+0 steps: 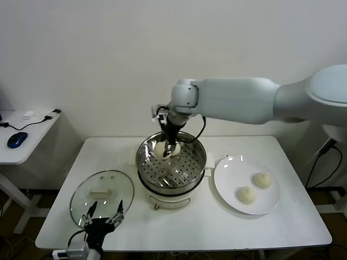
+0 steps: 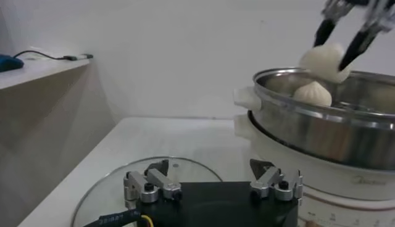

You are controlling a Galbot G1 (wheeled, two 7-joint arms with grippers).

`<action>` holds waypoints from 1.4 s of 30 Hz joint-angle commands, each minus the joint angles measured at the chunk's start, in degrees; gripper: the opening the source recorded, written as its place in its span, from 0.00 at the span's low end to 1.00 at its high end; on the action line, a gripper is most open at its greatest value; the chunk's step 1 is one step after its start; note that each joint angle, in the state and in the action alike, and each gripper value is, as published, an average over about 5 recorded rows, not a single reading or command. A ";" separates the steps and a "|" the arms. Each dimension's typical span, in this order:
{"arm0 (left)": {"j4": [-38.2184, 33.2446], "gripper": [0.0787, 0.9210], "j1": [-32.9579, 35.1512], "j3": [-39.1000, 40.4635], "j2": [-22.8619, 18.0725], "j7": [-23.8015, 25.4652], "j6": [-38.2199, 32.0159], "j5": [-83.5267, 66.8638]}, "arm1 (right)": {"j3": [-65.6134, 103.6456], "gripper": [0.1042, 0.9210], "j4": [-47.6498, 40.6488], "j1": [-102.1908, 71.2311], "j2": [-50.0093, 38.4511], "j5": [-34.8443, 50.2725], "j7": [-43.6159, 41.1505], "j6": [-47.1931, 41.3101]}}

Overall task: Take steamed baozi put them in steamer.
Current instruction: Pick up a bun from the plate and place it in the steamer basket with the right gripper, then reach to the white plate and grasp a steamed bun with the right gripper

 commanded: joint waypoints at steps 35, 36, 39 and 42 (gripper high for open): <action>-0.48 0.88 -0.70 0.24 0.84 0.13 0.23 -1.19 | -19.16 0.88 16.08 15.93 -36.42 -14.37 -13.94 15.57; -0.45 0.88 -0.72 0.18 0.87 0.12 0.19 -1.20 | -20.06 0.88 17.23 15.52 -38.64 -15.75 -13.69 15.65; -0.45 0.88 -0.69 0.12 0.79 0.11 0.14 -1.16 | -21.01 0.88 19.56 12.44 -43.71 -19.19 -12.47 15.08; -0.65 0.88 -0.52 0.17 0.53 0.13 0.12 -0.94 | -19.14 0.88 20.75 7.01 -46.76 -22.44 -10.80 13.63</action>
